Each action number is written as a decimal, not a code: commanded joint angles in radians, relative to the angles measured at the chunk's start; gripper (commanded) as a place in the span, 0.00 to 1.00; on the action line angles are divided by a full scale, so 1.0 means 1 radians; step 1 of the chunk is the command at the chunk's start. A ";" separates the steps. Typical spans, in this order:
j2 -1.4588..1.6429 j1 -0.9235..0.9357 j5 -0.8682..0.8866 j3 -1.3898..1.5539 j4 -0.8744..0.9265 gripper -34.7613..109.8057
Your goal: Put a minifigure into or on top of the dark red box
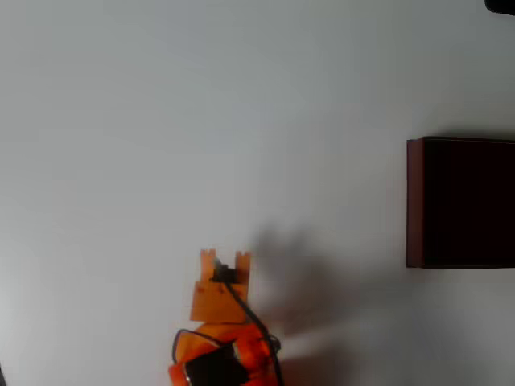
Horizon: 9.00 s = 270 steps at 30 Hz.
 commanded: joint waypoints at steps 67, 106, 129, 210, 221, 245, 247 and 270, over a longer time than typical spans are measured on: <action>-0.190 0.118 -0.186 0.029 -0.279 0.38; -0.078 0.098 -0.163 0.101 -0.276 0.39; 0.089 0.028 -0.084 0.187 -0.175 0.35; -0.014 -0.061 -0.034 0.133 -0.084 0.24; -0.025 0.032 -0.173 -0.060 0.097 0.24; 0.063 -0.058 0.011 0.110 -0.018 0.39; 0.051 -0.058 -0.006 0.110 -0.020 0.39; -0.638 -0.170 -0.247 -0.314 0.046 0.24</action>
